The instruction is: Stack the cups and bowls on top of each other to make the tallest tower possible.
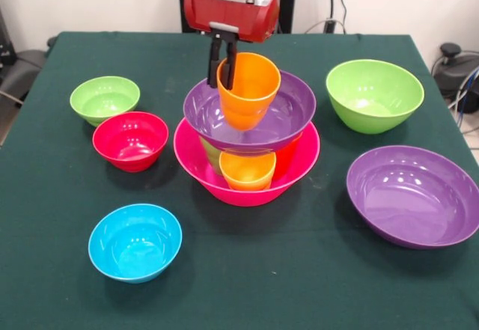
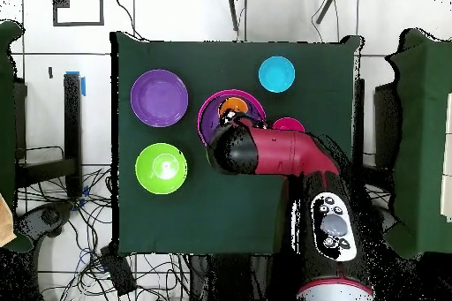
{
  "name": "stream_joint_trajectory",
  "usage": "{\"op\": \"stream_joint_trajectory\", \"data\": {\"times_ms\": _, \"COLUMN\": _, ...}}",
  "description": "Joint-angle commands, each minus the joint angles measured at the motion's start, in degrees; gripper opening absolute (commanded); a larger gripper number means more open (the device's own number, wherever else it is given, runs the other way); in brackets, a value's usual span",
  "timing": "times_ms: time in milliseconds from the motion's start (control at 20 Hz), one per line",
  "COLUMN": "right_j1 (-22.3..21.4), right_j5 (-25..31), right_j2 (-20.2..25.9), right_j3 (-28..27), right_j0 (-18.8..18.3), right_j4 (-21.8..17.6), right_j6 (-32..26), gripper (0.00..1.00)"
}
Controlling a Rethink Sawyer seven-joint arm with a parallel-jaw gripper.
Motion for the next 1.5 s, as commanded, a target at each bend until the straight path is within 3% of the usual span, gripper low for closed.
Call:
{"op": "stream_joint_trajectory", "data": {"times_ms": 50, "right_j1": 2.07, "right_j5": -0.95, "right_j2": 0.63, "right_j3": 4.74, "right_j0": 2.61, "right_j4": -0.31, "right_j6": 6.37, "gripper": 0.00}}
{"op": "stream_joint_trajectory", "data": {"times_ms": 1350, "right_j1": 3.29, "right_j5": -8.14, "right_j2": 0.05, "right_j3": 6.04, "right_j0": 2.65, "right_j4": -0.75, "right_j6": 5.97, "gripper": 0.00}}
{"op": "stream_joint_trajectory", "data": {"times_ms": 1400, "right_j1": 3.15, "right_j5": -8.50, "right_j2": 0.65, "right_j3": 6.44, "right_j0": 2.14, "right_j4": -0.72, "right_j6": 5.73, "gripper": 1.00}}
{"op": "stream_joint_trajectory", "data": {"times_ms": 1500, "right_j1": 2.99, "right_j5": -8.27, "right_j2": 0.38, "right_j3": 6.76, "right_j0": 2.36, "right_j4": -0.25, "right_j6": 6.19, "gripper": 1.00}}
